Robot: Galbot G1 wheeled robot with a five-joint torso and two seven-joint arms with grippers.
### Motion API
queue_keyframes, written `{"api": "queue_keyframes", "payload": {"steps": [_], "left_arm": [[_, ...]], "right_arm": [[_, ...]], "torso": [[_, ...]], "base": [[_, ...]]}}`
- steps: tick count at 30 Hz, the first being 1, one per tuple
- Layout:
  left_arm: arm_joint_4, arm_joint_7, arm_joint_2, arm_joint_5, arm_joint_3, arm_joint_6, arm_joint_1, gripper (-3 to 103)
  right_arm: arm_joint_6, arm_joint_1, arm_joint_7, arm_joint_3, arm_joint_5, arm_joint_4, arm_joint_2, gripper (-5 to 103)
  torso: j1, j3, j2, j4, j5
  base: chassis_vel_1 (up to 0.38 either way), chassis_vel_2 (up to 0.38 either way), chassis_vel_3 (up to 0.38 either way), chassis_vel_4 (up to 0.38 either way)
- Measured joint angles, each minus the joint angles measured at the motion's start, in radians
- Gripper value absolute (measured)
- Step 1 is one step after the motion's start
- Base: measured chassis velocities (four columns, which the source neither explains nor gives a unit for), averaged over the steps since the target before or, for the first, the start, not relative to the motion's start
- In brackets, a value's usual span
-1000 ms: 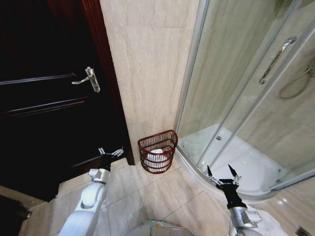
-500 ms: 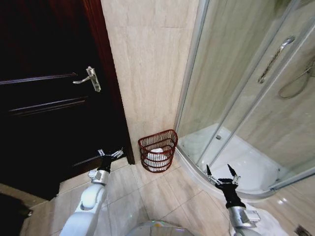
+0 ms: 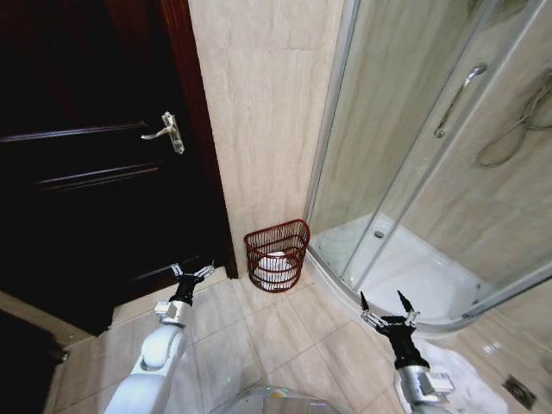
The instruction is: Discard the used towel into the hamper.
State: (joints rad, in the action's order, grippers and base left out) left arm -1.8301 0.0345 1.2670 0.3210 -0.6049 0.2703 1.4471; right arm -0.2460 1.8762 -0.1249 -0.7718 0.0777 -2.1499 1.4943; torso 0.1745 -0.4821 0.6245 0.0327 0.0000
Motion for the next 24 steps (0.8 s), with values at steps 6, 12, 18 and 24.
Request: {"api": "queue_keyframes", "payload": {"steps": [6,12,18,24], "left_arm": [[0.0,0.001,0.0,0.0,-0.001,0.002,-0.002,100],[-0.002,0.001,0.001,-0.003,-0.001,0.002,-0.002,100],[-0.002,0.0,0.0,-0.005,0.009,0.004,-0.007,100],[-0.021,-0.003,0.01,-0.012,0.035,-0.008,-0.025,100]], "right_arm": [[-0.008,0.004,0.0,0.0,-0.001,0.001,0.004,100],[-0.042,0.004,0.008,-0.001,-0.01,0.025,0.021,100],[-0.045,0.008,0.012,-0.006,-0.009,0.027,0.048,100],[-0.042,-0.016,0.028,-0.03,-0.007,0.043,0.084,100]], "torso": [[0.0,0.0,0.0,0.0002,-0.0001],[0.0,0.0,0.0,0.0001,0.0001],[0.0,0.0,0.0,0.0001,0.0],[0.0,0.0,0.0,0.0001,-0.0001]], "base": [[0.126,-0.106,-0.117,0.128],[0.1,-0.104,-0.104,0.102],[0.029,-0.031,-0.03,0.017],[0.0,0.0,0.0,0.0]]}}
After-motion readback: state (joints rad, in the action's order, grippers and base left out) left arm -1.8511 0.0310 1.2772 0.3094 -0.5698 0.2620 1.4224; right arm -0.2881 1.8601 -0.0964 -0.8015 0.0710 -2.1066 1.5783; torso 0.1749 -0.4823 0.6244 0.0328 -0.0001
